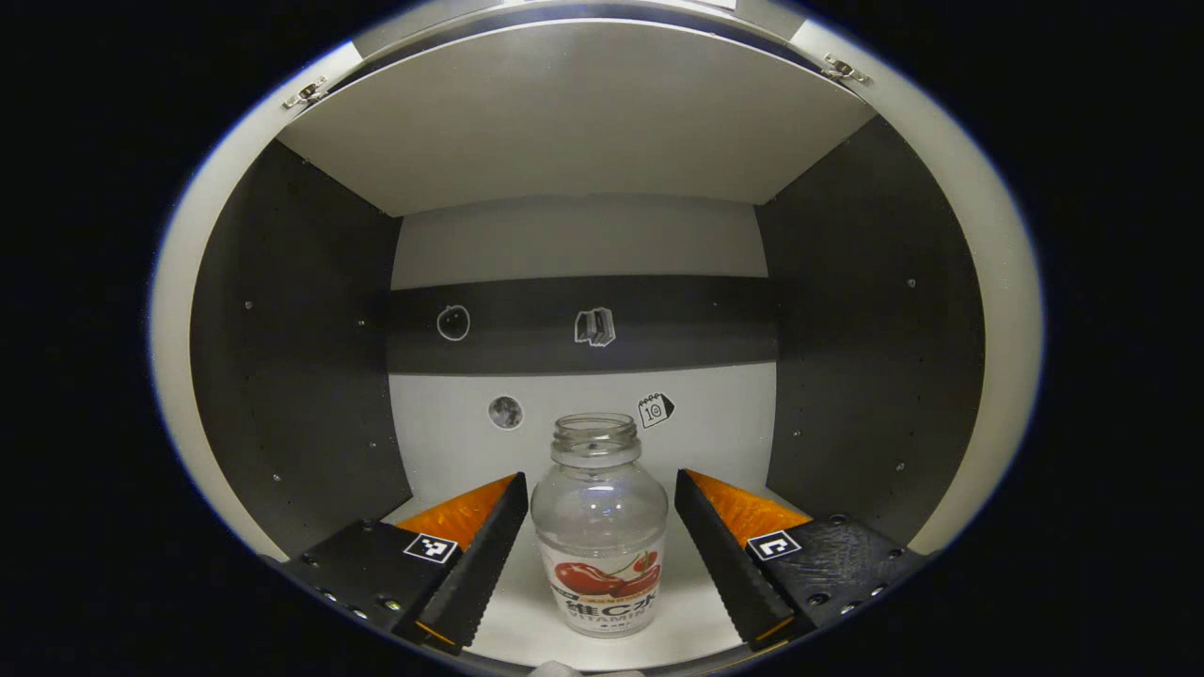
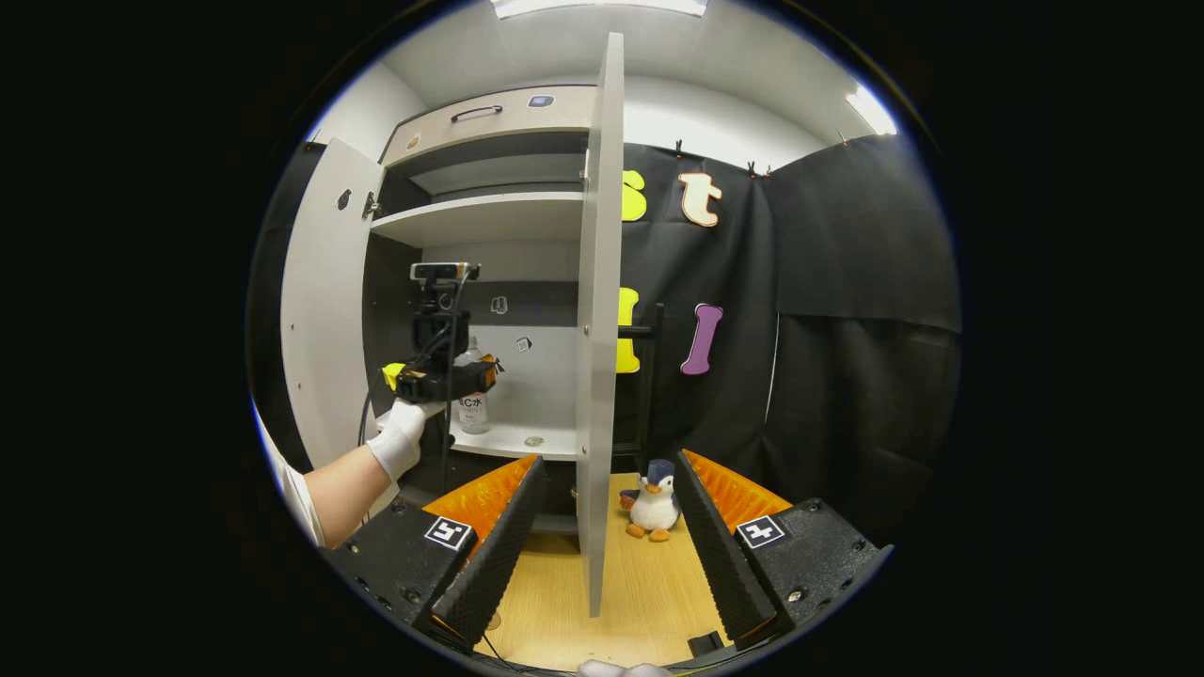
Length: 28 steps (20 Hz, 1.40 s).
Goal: Grasp the bottle in the cabinet with the left hand and place it on the coaster, then close the right door with the right hand and the left door with the left hand.
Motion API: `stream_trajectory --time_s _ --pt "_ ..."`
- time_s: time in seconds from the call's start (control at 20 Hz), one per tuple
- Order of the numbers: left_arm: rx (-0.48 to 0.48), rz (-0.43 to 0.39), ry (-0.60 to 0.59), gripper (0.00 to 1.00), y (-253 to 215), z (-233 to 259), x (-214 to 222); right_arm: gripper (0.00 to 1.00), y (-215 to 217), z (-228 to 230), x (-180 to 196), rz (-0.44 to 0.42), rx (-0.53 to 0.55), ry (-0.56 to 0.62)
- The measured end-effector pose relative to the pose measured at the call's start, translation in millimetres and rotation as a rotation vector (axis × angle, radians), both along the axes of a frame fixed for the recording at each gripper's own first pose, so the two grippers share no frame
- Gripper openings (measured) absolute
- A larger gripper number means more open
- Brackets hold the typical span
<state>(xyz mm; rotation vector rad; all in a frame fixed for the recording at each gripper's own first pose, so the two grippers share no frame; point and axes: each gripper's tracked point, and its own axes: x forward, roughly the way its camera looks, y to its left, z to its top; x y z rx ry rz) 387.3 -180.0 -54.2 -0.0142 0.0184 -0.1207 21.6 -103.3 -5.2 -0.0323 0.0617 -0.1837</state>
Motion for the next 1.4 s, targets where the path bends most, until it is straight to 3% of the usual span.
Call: stream_trajectory --time_s 0.05,0.1,0.3,0.6,0.65,0.8,0.9,1.0,1.15,1.4 --pt "0.014 0.009 0.027 0.94 2.3 -7.1 1.5 0.84 -0.4 -1.7 -0.9 0.000 0.000 0.005" --pt "0.031 0.027 0.023 0.80 7.7 -6.9 -2.8 0.84 -1.4 -1.3 -1.9 0.002 0.002 0.006" --pt "0.011 0.025 -0.002 0.77 10.7 20.4 -14.8 0.84 -5.5 5.1 -3.6 0.001 0.009 -0.008" --pt "-0.003 0.018 -0.070 0.77 41.3 65.1 -96.5 0.84 -0.9 0.1 -6.8 0.018 0.014 -0.015" --pt "-0.008 0.009 -0.071 0.74 46.7 65.4 -110.5 0.84 0.5 -0.5 -8.2 0.025 0.021 -0.019" --pt "0.011 -0.010 -0.097 0.77 56.9 68.1 -154.3 0.84 -0.3 -3.4 -15.2 0.024 0.042 -0.027" --pt "0.033 -0.006 -0.115 0.80 62.9 61.0 -181.4 0.84 -1.1 -9.5 -21.5 0.019 0.047 -0.019" --pt "0.024 -0.024 -0.105 0.75 63.3 44.5 -208.4 0.84 -0.8 -17.4 -29.3 0.016 0.050 -0.002" --pt "-0.001 -0.062 -0.070 0.75 58.1 8.2 -246.5 0.84 0.9 -31.1 -43.9 0.007 0.053 0.020" --pt "0.050 -0.130 -0.017 0.75 36.7 -71.0 -294.4 0.84 -1.1 -53.4 -63.3 0.005 0.040 0.080"
